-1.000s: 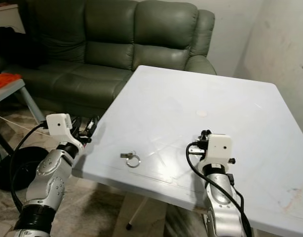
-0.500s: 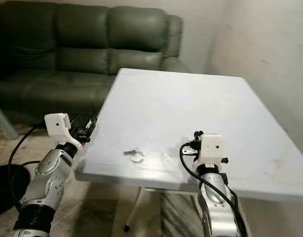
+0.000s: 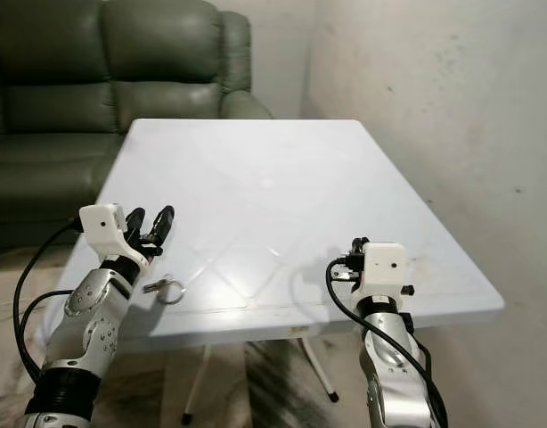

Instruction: Hang keys on a hook

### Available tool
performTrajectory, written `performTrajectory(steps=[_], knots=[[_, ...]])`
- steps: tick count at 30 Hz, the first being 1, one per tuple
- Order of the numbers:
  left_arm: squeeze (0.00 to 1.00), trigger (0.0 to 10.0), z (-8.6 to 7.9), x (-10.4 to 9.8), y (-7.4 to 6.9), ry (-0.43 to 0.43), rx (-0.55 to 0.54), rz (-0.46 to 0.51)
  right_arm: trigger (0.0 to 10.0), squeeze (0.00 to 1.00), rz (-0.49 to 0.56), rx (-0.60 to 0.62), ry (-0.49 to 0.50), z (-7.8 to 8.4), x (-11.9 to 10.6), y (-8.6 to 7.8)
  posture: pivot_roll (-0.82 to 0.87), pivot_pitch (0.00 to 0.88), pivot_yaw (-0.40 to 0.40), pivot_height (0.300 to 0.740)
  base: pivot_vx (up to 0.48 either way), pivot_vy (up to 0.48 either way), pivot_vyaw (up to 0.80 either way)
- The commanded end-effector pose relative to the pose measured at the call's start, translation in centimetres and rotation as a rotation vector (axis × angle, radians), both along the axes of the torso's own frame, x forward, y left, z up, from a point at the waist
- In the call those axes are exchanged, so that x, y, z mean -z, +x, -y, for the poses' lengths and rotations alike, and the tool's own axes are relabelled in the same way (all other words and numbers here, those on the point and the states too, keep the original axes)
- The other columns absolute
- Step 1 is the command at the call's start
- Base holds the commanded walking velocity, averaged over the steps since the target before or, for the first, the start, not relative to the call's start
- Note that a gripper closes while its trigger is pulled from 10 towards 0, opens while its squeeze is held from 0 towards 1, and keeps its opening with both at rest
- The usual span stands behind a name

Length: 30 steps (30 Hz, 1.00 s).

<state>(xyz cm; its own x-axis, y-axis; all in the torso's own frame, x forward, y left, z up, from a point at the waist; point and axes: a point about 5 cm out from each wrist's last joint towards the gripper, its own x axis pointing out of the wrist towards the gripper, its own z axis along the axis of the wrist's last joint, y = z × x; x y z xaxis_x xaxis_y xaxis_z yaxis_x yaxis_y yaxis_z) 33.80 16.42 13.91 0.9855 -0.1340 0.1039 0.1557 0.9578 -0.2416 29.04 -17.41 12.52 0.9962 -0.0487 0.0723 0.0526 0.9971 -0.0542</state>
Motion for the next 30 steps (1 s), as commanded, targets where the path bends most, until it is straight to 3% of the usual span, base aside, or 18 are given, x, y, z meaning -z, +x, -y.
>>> performTrajectory(steps=[1,10,20,30], knots=[[0.00,10.0,-0.06,-0.65,0.17,0.007,-0.009,0.021,10.0,0.00,0.017,-0.004,-0.001,-0.03,-0.62,0.24,-0.05,0.000,-0.031,0.740,0.000,0.000,-0.80],[0.00,10.0,-0.09,-0.48,0.09,-0.002,-0.013,0.010,10.0,0.00,0.016,-0.004,0.001,-0.09,-0.63,0.29,-0.05,0.000,-0.030,0.740,0.000,0.000,-0.80],[0.00,10.0,-0.14,-0.51,0.18,-0.003,-0.016,0.007,10.0,0.00,0.017,-0.003,0.004,-0.17,-0.64,0.31,-0.05,0.000,-0.029,0.740,0.000,0.444,-0.80],[0.00,10.0,-0.12,-0.34,0.11,-0.021,-0.031,-0.006,10.0,0.00,0.015,-0.004,-0.001,-0.09,-0.63,0.28,-0.05,0.000,-0.034,0.740,0.000,0.000,-0.80]])
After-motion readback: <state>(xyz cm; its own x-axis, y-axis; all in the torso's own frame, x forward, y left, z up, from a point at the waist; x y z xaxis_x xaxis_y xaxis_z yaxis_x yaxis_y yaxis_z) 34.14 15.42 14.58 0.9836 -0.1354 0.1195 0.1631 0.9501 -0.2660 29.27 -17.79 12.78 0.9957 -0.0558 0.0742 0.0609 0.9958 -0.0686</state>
